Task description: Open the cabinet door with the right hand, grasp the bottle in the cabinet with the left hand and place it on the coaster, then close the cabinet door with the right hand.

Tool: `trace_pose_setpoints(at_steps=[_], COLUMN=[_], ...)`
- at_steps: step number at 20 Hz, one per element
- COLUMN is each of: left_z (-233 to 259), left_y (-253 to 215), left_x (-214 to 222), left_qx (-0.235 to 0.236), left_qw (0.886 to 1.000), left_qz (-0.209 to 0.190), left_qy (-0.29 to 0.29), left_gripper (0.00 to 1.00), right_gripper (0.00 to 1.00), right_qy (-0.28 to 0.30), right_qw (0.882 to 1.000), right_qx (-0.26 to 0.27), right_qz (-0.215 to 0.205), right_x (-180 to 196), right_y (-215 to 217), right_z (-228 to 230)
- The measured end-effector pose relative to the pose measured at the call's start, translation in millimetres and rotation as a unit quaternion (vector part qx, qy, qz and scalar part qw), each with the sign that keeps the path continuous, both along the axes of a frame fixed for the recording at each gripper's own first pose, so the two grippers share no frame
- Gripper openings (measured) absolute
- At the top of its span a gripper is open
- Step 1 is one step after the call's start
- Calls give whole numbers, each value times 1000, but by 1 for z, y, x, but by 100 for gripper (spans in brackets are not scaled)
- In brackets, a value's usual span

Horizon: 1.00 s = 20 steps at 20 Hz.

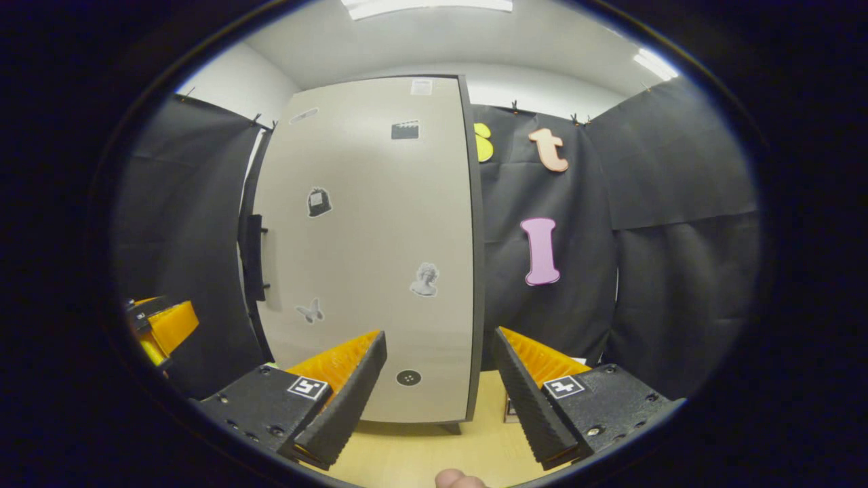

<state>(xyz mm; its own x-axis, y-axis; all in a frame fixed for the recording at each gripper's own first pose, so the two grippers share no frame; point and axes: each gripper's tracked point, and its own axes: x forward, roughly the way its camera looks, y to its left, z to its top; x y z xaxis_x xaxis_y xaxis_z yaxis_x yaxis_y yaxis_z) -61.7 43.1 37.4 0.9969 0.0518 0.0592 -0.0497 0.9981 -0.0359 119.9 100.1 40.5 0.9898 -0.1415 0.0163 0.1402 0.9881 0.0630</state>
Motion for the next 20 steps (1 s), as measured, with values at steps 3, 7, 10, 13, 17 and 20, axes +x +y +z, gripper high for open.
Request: trace_pose_setpoints(at_steps=[3,7,10,13,17,20], left_z=[2,-2,-4,-4,-6,-6], left_y=[2,4,6,7,6,8], left_x=[-3,-7,-11,-16,-26,-33], left_qx=[1,5,7,10,15,19], left_qw=[1000,1000,1000,999,999,998], left_qz=[9,14,20,29,40,50], left_qy=[-2,3,8,9,14,16], left_gripper=[95,95,95,95,95,95], right_gripper=[100,100,99,100,99,100], right_qy=[1,2,9,15,20,26], right_qw=[1000,999,999,998,997,996], right_qx=[0,-8,-8,-6,-7,-3], right_qz=[15,35,44,55,70,81], right_x=[4,7,8,8,7,5], right_y=[9,21,25,28,33,36], right_z=[1,0,-5,-8,-12,-17])
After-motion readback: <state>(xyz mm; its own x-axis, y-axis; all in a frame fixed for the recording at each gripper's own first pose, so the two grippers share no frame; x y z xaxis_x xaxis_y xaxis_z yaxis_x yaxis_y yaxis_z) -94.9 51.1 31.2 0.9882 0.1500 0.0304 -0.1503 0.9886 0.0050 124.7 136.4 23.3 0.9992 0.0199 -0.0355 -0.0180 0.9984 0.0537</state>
